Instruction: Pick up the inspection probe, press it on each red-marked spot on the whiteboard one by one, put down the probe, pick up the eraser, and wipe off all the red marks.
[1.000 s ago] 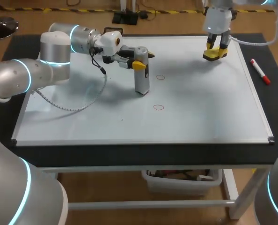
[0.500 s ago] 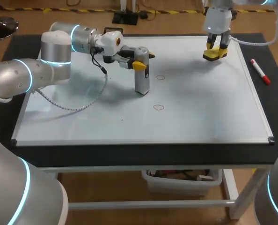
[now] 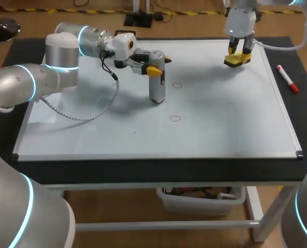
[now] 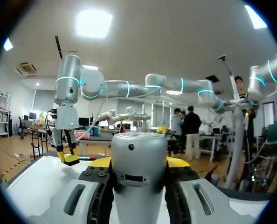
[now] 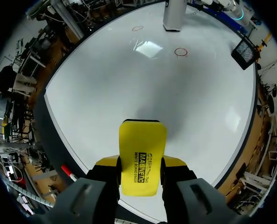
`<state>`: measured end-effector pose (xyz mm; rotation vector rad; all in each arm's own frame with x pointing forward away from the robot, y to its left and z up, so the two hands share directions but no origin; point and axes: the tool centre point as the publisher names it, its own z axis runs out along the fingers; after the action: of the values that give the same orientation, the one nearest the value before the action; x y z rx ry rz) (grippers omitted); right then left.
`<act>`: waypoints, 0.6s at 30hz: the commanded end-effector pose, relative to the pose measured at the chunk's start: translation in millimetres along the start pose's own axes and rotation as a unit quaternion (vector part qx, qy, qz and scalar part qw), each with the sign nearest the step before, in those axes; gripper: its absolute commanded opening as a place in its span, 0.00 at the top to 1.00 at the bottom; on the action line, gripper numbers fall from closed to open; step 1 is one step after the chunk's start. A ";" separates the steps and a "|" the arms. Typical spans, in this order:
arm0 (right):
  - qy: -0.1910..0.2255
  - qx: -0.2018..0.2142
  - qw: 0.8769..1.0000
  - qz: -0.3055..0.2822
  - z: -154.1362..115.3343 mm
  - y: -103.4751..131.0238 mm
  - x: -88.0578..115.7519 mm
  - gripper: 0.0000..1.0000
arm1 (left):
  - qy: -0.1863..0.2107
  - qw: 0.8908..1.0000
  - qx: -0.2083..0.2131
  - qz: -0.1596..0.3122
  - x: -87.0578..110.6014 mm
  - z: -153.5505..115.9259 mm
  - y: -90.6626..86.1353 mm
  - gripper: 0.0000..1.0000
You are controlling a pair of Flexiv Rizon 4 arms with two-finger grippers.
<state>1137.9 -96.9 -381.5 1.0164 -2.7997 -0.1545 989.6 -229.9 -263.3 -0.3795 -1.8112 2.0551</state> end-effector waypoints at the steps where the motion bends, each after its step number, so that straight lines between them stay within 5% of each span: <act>1: 0.001 0.002 1.000 -0.001 -2.4 0.6 1.4 1.00 | -0.030 0.999 -0.016 0.009 9.4 -8.2 -19.3 1.00; 18: 0.001 0.002 1.000 -0.001 -2.4 0.6 1.4 1.00 | -0.181 0.982 -0.026 0.047 7.7 -100.0 -60.4 1.00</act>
<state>1137.8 -96.9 -381.4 1.0166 -2.7997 -0.1543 1042.7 -145.3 -225.9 -0.3078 -1.9288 2.2002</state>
